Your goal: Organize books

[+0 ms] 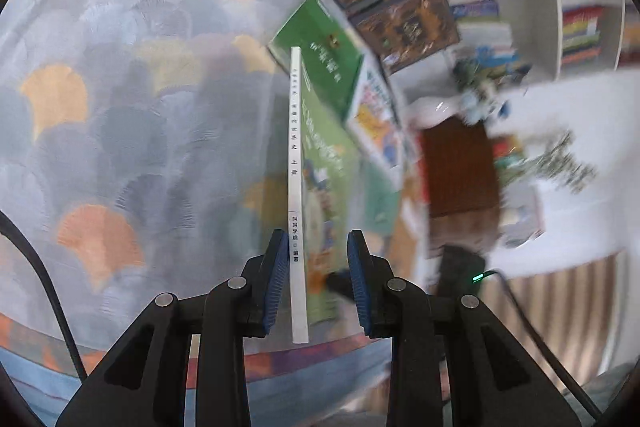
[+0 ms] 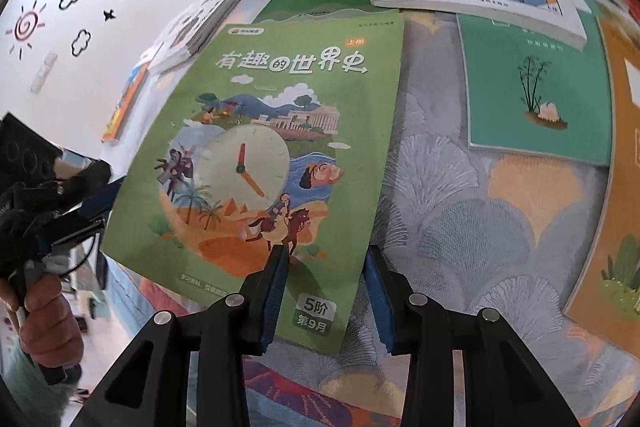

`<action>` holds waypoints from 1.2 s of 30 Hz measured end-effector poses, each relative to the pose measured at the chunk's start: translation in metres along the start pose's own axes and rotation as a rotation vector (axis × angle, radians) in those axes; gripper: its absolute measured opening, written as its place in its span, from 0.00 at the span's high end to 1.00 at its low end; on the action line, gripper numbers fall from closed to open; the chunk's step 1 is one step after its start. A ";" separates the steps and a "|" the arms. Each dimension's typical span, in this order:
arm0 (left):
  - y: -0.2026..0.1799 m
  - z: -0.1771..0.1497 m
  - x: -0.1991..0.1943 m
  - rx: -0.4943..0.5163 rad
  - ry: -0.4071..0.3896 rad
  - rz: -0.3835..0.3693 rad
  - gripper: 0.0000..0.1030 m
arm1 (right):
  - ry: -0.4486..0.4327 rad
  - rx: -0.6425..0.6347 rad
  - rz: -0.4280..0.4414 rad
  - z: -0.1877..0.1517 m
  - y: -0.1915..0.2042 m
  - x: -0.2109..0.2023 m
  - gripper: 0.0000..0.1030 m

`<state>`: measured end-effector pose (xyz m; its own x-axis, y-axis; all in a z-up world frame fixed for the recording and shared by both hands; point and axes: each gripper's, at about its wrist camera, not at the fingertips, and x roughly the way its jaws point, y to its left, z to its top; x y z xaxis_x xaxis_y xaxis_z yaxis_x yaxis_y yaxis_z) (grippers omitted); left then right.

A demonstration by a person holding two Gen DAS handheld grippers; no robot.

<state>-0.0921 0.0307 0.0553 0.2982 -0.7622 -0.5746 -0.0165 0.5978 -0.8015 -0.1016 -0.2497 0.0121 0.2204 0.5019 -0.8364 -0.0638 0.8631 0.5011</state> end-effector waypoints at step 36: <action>-0.005 -0.009 0.059 -0.237 0.068 -0.079 0.90 | 0.136 0.545 0.679 -0.017 -0.092 0.015 0.42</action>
<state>-0.0826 -0.0194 0.0244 0.2432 -0.8239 -0.5119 -0.2213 0.4667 -0.8563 -0.1092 -0.3205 -0.0504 0.1833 0.9291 -0.3213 0.3419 0.2462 0.9069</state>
